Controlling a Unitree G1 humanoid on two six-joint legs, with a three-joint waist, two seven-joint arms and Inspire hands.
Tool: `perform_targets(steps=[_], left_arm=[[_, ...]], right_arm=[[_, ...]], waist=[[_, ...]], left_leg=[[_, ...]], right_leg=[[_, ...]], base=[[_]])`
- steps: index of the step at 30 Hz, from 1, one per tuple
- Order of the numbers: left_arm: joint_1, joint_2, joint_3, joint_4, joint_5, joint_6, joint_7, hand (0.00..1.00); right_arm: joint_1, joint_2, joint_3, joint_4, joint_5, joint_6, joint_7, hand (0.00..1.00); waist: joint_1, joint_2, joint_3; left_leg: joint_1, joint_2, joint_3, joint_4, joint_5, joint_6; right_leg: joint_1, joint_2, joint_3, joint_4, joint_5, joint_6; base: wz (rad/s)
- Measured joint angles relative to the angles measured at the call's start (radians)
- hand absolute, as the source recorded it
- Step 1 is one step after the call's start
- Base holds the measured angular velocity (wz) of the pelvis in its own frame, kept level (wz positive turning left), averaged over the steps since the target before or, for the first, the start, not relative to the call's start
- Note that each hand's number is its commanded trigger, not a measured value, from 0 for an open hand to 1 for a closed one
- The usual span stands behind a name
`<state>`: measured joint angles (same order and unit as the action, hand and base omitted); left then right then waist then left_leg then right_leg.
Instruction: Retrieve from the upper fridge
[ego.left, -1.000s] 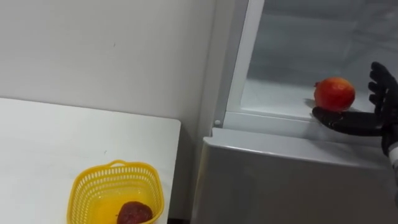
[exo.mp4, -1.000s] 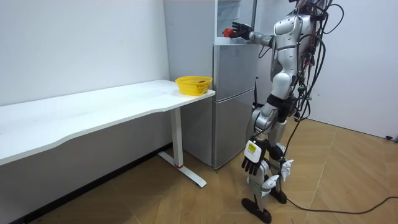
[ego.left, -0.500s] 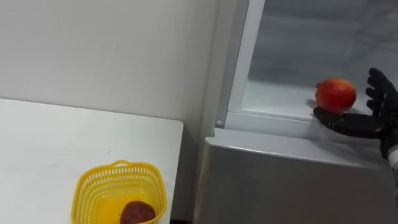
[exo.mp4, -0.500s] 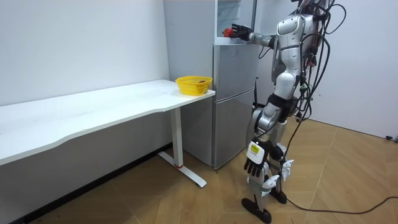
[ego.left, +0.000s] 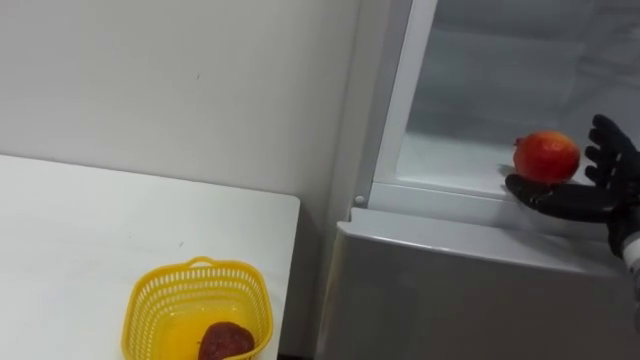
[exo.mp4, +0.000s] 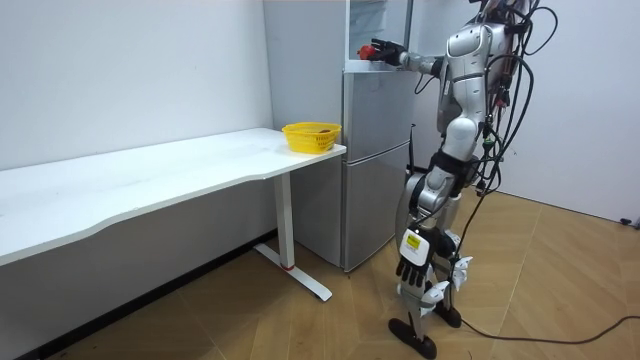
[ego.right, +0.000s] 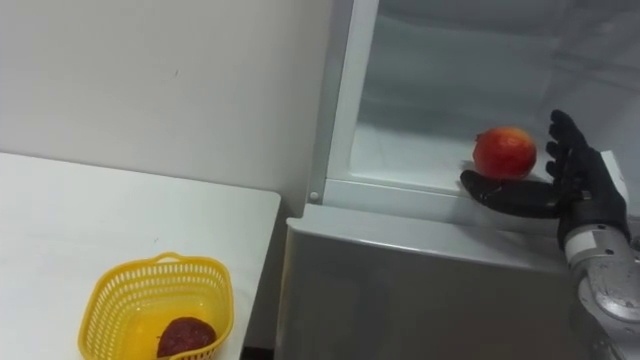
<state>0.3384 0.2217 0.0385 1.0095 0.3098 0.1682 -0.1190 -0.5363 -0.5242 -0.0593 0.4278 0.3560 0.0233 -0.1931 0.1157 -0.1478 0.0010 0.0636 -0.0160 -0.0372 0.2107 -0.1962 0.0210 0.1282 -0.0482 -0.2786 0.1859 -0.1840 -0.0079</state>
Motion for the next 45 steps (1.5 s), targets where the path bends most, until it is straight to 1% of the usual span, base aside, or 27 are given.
perform_targets(steps=[2,7,13,14,17,28,32,34,36,37,38,39,42,45], left_arm=[[0.0,0.0,0.0,0.0,0.0,0.0,0.0,0.0],[0.001,0.0,0.0,-0.008,0.0,0.002,0.0,0.0],[0.002,0.0,0.0,-0.012,-0.001,0.004,0.0,0.0],[0.002,0.0,0.0,-0.014,-0.001,0.004,-0.001,0.0],[0.003,0.0,0.0,-0.017,0.0,0.003,0.0,0.0],[0.005,0.001,0.001,-0.017,0.0,0.003,-0.011,0.0],[0.007,0.0,0.02,-0.016,-0.001,0.003,-0.025,0.0],[0.007,0.0,0.027,-0.016,-0.001,0.003,-0.028,0.0],[0.007,0.001,0.035,-0.016,-0.001,0.002,-0.03,0.0],[0.007,0.001,0.035,-0.016,-0.001,0.002,-0.03,0.0],[0.006,0.002,0.035,-0.015,-0.001,0.001,-0.03,0.0],[0.006,0.002,0.035,-0.011,-0.001,-0.002,-0.03,0.0],[0.007,0.002,0.036,-0.007,-0.001,-0.003,-0.029,0.0],[0.007,0.002,0.037,-0.007,-0.001,-0.003,-0.029,0.0]], right_arm=[[-0.001,0.0,0.0,0.0,0.0,0.0,0.001,0.0],[-0.002,-0.001,0.0,0.0,0.0,0.0,0.005,0.0],[-0.01,-0.004,0.0,0.011,0.0,0.0,0.029,0.0],[-0.012,-0.005,0.0,0.016,-0.002,0.0,0.034,0.0],[-0.019,-0.005,0.0,0.028,-0.006,0.001,0.044,0.0],[-0.022,-0.005,0.007,0.028,-0.013,0.001,0.043,0.0],[-0.03,-0.005,0.008,0.028,-0.017,0.001,0.044,0.0],[-0.041,-0.005,0.008,0.027,-0.017,0.001,0.044,0.0],[-0.054,-0.006,0.013,0.027,-0.025,0.001,0.044,0.0],[-0.055,-0.007,0.018,0.027,-0.033,0.001,0.044,0.18],[-0.055,-0.009,0.022,0.028,-0.047,0.001,0.044,0.7],[-0.055,-0.017,0.032,0.027,-0.061,0.001,0.044,1.0],[-0.055,-0.032,0.039,0.028,-0.093,0.001,0.044,1.0],[-0.055,-0.033,0.039,0.027,-0.099,0.001,0.045,1.0]], waist=[[0.0,0.004,0.0026],[0.0,0.004,0.003],[-0.002,0.005,0.0022],[-0.002,0.002,-0.0005],[-0.002,0.001,-0.0019],[-0.001,-0.001,-0.003],[0.0,-0.007,-0.0049],[0.001,-0.01,-0.0048],[0.002,-0.016,-0.0031],[0.002,-0.018,-0.0032],[0.002,-0.021,-0.0039],[0.002,-0.024,-0.0036],[0.002,-0.03,-0.0023],[0.003,-0.033,-0.0017]], left_leg=[[-0.001,0.0,0.0,0.001,0.0,0.0],[-0.002,-0.001,0.0,0.002,0.0,0.0],[-0.002,-0.001,0.0,0.008,0.0,0.0],[-0.002,-0.001,0.0,0.01,0.0,0.0],[-0.001,-0.001,0.0,0.01,0.0,0.0],[-0.004,0.001,-0.005,0.01,-0.002,-0.002],[-0.007,0.001,-0.006,0.012,-0.002,-0.002],[-0.008,0.001,-0.006,0.012,-0.002,-0.002],[-0.008,0.0,-0.007,0.012,-0.002,-0.002],[-0.009,0.0,-0.007,0.012,-0.002,-0.002],[-0.01,0.0,-0.009,0.013,-0.002,-0.002],[-0.011,0.0,-0.009,0.012,-0.002,-0.002],[-0.015,0.0,-0.021,0.013,-0.002,-0.003],[-0.019,0.001,-0.022,0.019,-0.004,-0.005]], right_leg=[[0.0,0.0,0.0,0.0,0.0,0.0],[-0.001,0.0,0.0,-0.001,0.0,0.0],[-0.001,0.0,0.001,-0.001,0.0,0.0],[-0.001,0.0,0.001,-0.001,0.0,0.0],[0.001,0.0,0.001,0.0,0.0,-0.001],[0.002,0.002,-0.002,0.001,0.001,-0.002],[-0.001,0.003,-0.003,0.002,0.001,-0.002],[-0.001,0.003,-0.003,0.001,0.001,-0.002],[-0.001,0.002,-0.005,0.0,0.001,-0.002],[-0.001,0.002,-0.006,0.0,0.001,-0.002],[-0.001,0.002,-0.011,0.001,0.001,-0.002],[-0.001,0.002,-0.014,0.001,0.001,-0.002],[-0.001,0.002,-0.023,0.001,0.001,-0.002],[-0.001,0.004,-0.027,0.0,0.001,-0.002]], base=[[0.0],[0.0],[0.0],[0.0],[0.0],[0.0],[0.0],[0.0],[0.0],[0.05],[0.06],[0.05],[0.06],[0.06]])
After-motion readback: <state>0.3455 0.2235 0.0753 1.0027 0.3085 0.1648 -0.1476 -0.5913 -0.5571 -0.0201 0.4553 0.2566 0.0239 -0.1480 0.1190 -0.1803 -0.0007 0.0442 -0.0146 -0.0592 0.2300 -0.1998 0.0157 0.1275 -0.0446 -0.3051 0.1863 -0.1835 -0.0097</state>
